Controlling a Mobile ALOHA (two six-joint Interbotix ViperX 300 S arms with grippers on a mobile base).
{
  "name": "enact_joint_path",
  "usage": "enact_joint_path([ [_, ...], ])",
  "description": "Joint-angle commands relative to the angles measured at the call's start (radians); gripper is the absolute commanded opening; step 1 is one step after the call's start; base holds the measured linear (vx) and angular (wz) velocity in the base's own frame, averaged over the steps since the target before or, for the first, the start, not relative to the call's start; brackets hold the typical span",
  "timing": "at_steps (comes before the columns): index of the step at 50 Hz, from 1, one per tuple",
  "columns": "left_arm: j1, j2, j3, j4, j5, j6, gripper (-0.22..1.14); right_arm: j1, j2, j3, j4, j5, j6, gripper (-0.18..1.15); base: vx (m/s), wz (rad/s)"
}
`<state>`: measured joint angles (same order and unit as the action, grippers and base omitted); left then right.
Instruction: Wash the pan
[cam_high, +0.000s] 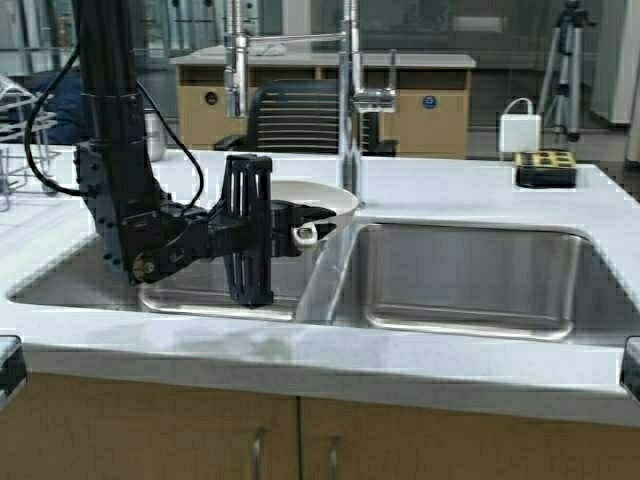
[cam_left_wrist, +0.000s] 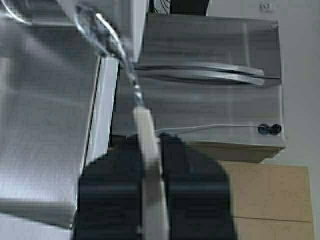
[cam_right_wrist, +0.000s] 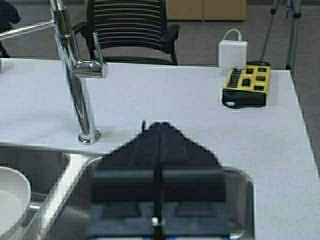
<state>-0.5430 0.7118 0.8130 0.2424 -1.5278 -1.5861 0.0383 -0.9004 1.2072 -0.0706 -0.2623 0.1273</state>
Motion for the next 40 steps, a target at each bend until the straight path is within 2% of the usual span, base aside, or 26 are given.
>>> enact_joint_path([
  [1,0.015,-0.012,-0.067,0.008,0.04,-0.002,0.03,0.0,0.0,-0.014,0.0,-0.005,0.002,0.06,0.14,0.2],
  [11,0.044,0.026,-0.16,0.023,0.135,-0.005,0.03,0.0,0.0,-0.015,0.0,-0.005,0.002,0.06,0.16,0.15],
  [22,0.095,0.061,-0.187,0.035,0.147,-0.006,0.03,0.0,0.006,-0.015,0.0,-0.005,0.002,0.06,0.16,0.07],
  [29,0.094,0.032,-0.143,0.089,0.141,-0.014,0.03,-0.002,0.009,-0.009,-0.002,-0.005,0.0,0.06,0.18,0.05],
  [40,0.094,-0.049,-0.023,0.104,0.103,-0.006,0.03,-0.002,0.021,-0.002,-0.006,-0.005,-0.005,0.06,0.17,0.04],
])
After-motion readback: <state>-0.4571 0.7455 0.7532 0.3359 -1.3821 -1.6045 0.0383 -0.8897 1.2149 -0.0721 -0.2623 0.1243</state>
